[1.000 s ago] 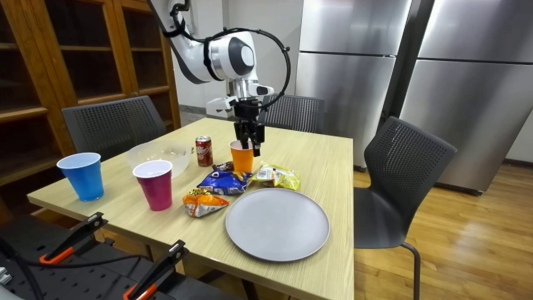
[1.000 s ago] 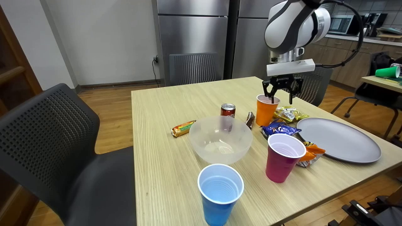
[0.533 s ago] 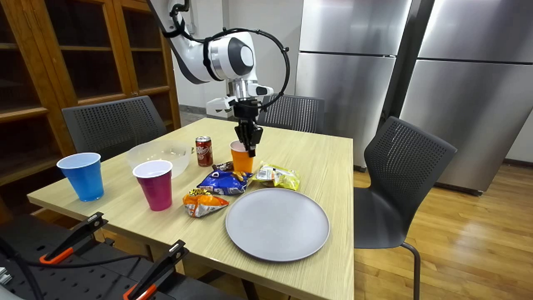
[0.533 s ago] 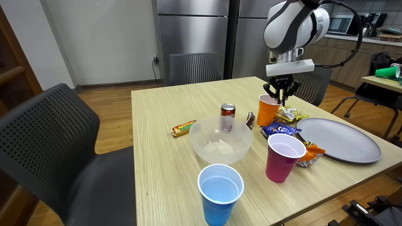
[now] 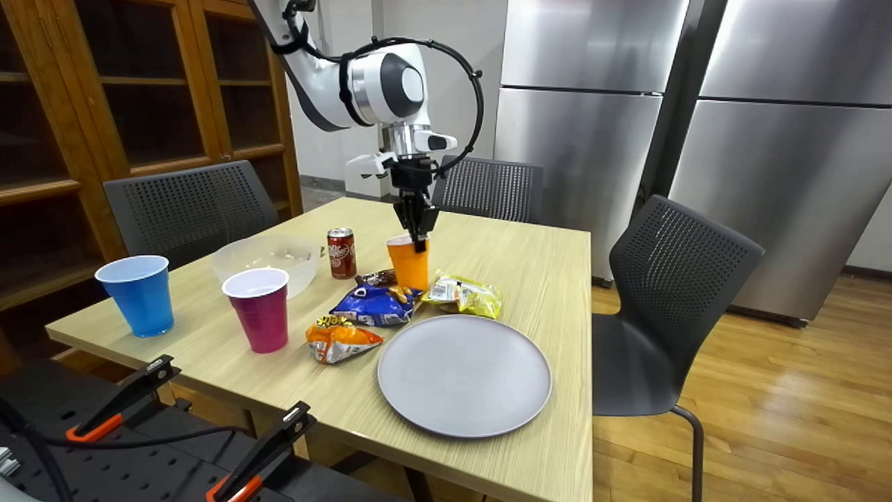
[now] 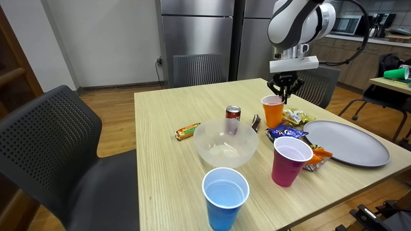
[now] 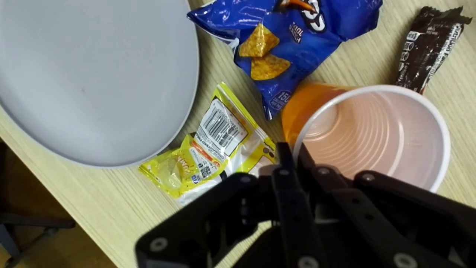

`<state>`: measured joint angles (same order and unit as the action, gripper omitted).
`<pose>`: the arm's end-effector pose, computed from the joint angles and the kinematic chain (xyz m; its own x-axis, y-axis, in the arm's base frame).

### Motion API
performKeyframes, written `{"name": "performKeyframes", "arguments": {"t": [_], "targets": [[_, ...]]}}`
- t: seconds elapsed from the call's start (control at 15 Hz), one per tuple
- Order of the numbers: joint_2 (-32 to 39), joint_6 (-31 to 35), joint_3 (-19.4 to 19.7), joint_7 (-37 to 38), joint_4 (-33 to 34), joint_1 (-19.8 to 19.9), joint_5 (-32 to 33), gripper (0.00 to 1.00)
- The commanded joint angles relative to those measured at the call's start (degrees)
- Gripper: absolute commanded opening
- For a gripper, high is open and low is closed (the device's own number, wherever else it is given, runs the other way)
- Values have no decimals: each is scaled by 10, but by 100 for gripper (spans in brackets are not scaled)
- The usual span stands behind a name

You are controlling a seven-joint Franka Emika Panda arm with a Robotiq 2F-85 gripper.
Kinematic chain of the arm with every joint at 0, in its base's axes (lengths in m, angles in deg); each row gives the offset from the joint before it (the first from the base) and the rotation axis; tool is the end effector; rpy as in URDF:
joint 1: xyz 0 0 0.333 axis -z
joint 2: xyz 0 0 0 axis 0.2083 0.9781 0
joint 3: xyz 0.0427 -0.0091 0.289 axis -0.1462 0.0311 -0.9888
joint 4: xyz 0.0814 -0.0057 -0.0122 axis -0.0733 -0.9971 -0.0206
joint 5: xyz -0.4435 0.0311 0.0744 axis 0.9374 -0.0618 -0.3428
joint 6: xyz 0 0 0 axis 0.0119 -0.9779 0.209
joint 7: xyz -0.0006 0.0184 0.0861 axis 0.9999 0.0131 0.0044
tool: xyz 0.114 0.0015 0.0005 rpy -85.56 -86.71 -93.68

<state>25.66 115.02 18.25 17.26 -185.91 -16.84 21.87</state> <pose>0.6468 -0.0668 0.1154 0.8593 -0.5114 0.0077 -0.5010 -0.8387 0.2137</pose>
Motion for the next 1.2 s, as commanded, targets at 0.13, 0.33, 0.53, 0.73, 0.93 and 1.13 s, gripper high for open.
{"name": "performKeyframes", "arguments": {"t": [0.13, 0.33, 0.53, 0.73, 0.93, 1.13], "targets": [[-40, -7, -4, -9, -24, 2, -17, 1], [-61, -1, -5, -13, -38, 6, -23, 1], [-92, 6, -7, -20, -61, 11, -29, 1], [-129, 15, -9, -29, -90, 18, -37, 1], [-167, 22, -9, -40, -119, 26, -43, 1], [-203, 26, -7, -55, -149, 40, -54, 1]]}}
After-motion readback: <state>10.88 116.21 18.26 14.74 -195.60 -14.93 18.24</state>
